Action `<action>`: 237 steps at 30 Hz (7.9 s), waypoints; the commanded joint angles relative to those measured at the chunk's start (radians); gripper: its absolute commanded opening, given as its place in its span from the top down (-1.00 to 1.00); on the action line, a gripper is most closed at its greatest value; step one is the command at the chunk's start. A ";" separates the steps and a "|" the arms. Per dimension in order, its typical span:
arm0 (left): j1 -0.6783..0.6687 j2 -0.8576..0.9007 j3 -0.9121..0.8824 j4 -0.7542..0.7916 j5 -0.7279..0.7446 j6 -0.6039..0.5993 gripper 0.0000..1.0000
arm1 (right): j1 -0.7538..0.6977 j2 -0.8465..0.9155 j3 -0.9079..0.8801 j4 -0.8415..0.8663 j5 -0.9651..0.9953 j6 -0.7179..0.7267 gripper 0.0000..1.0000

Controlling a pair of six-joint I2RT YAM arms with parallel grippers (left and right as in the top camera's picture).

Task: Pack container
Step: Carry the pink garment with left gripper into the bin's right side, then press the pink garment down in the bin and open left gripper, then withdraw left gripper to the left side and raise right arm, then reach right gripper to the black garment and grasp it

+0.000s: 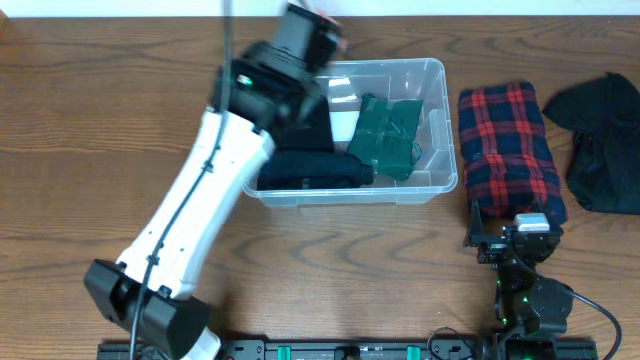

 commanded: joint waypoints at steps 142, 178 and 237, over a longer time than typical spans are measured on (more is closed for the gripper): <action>0.511 -0.085 0.119 -0.377 0.501 -0.392 -0.96 | 0.014 -0.004 -0.002 0.045 -0.037 0.008 -0.99; 0.714 -0.084 0.057 -0.374 0.590 -0.391 -0.96 | 0.003 1.324 1.106 -0.557 -0.480 0.019 -0.98; 0.714 -0.025 0.054 -0.310 0.641 -0.398 -0.96 | -0.365 1.883 1.107 -0.085 0.365 -0.064 -0.70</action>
